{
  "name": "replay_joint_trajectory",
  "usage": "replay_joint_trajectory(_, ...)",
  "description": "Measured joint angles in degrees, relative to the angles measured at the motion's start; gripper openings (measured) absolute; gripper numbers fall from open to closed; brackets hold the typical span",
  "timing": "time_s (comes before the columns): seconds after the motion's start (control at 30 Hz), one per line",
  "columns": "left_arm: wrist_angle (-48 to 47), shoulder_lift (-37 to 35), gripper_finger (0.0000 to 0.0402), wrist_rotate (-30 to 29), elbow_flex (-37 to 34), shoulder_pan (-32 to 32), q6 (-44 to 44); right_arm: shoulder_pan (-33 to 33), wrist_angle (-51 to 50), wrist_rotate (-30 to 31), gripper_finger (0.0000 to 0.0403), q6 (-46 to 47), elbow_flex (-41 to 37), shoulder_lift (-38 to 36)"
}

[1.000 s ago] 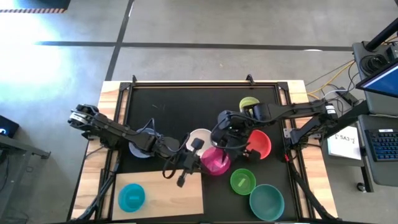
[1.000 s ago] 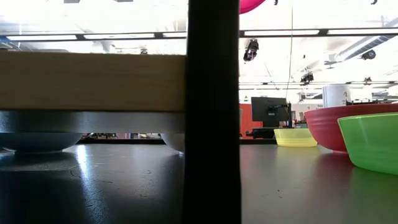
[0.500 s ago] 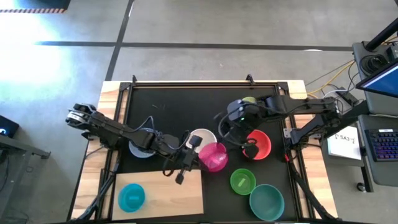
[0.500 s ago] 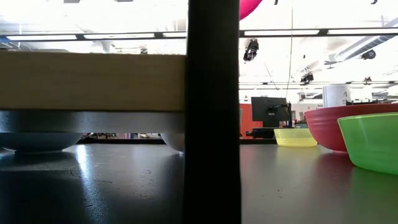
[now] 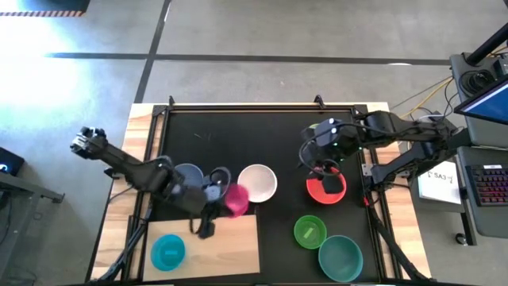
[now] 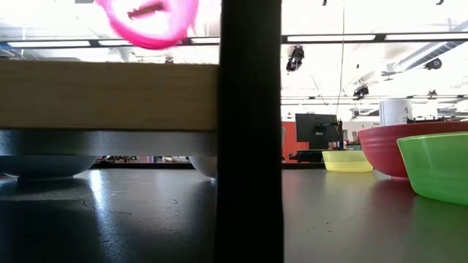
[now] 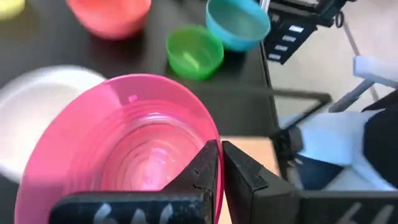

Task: Place and stack bowls onto a shelf
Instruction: Stack the pink bowl on top of the blue bowl on the shelf

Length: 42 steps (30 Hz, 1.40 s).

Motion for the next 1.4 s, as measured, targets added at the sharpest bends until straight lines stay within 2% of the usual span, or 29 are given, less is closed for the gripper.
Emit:
replay_joint_trajectory(0.3, -25.82, 7.35, 0.0000, -14.53, 14.32, -19.83, -33.44, 0.00, -4.95, 0.48, 0.0168, 4.78, -0.04, 0.28)
replay_joint_trajectory(0.43, -36.88, 14.01, 0.0000, -14.62, 20.60, -25.99, -50.32, 0.00, -6.33, 0.45, 0.0168, 7.87, -0.35, 0.68)
replay_joint_trajectory(0.6, -47.98, 22.83, 0.0000, -9.17, 27.63, -30.49, -63.29, 0.13, -12.90, 0.46, 0.0166, 13.66, -0.40, 0.45)
replay_joint_trajectory(0.77, -51.89, 29.46, 0.0000, -8.84, 34.23, -33.44, -69.10, 0.37, -15.67, 0.58, 0.0166, 19.20, -1.84, -1.21)
replay_joint_trajectory(0.93, -54.97, 33.89, 0.0000, -7.81, 36.93, -33.85, -70.41, 0.97, -15.66, 1.00, 0.0164, 21.43, -5.89, -3.69)
replay_joint_trajectory(1.03, -56.47, 34.74, 0.0000, -4.84, 37.04, -33.85, -72.10, 1.43, -15.65, 2.88, 0.0164, 22.85, -9.18, -5.93)
replay_joint_trajectory(1.4, -56.35, 34.86, 0.0000, -4.42, 34.77, -34.09, -76.74, 1.64, -12.90, 3.48, 0.0162, 25.78, -20.45, -13.30)
